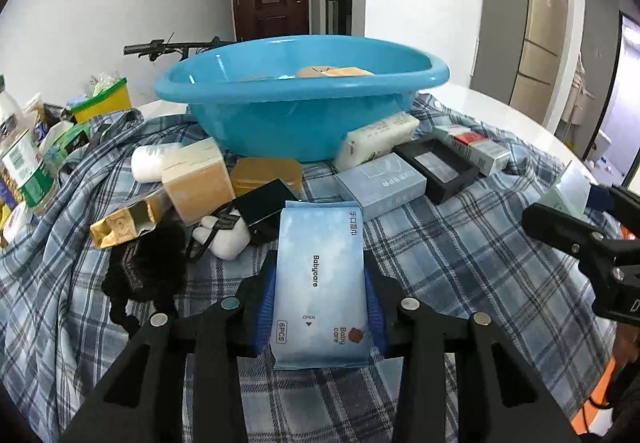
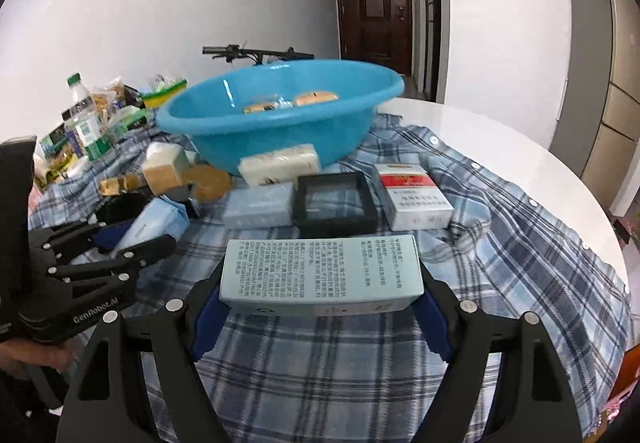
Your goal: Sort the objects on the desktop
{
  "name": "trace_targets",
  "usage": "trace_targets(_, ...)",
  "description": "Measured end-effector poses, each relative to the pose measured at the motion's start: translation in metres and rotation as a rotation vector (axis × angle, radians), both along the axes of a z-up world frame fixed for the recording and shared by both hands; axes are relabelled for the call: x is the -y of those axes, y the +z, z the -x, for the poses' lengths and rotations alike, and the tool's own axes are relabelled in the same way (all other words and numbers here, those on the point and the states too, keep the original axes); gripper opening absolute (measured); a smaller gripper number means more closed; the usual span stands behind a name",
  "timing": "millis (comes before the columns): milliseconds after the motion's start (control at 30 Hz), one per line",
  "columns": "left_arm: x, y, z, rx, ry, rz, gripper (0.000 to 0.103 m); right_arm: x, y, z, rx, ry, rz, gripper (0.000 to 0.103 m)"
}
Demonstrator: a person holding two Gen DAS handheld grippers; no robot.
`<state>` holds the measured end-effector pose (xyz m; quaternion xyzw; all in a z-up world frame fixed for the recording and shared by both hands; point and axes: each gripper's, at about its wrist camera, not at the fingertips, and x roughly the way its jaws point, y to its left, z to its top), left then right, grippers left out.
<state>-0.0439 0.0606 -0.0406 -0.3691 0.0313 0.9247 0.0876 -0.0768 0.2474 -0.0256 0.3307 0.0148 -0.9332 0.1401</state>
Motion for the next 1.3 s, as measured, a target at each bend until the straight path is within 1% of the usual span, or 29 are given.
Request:
trace_targets(67,0.004,0.003,-0.004,-0.013,0.030,0.007,0.041,0.002,0.003,-0.003,-0.018,-0.010,-0.003,0.079)
trace_targets(167,0.007,0.009,-0.012,-0.054,0.077,0.032,0.041,0.007,0.006,-0.007,-0.053,-0.028,-0.019,0.079)
trace_targets(233,0.009,0.013,-0.017,-0.079,0.091,0.037,0.041,0.011,0.007,-0.009,-0.064,-0.032,-0.028,0.079)
trace_targets(333,0.014,0.017,-0.023,-0.099,0.085,0.007,0.041,0.016,0.006,-0.012,-0.071,-0.031,-0.038,0.079)
trace_targets(500,0.015,0.015,-0.034,-0.116,0.099,-0.002,0.041,0.024,0.001,-0.014,-0.052,-0.021,-0.040,0.079)
trace_targets(633,0.011,0.011,-0.038,-0.119,0.097,0.030,0.041,0.027,-0.002,-0.016,-0.043,-0.016,-0.047,0.079)
trace_targets(933,0.016,0.012,-0.038,-0.112,0.112,0.019,0.041,0.023,-0.004,-0.015,-0.028,-0.038,-0.047,0.079)
trace_targets(1133,0.020,0.024,-0.036,-0.137,0.120,0.004,0.041,0.021,0.008,-0.014,-0.063,-0.049,-0.043,0.079)
trace_targets(1300,0.026,0.044,-0.031,-0.184,0.137,0.004,0.041,0.021,0.029,-0.012,-0.118,-0.054,-0.038,0.079)
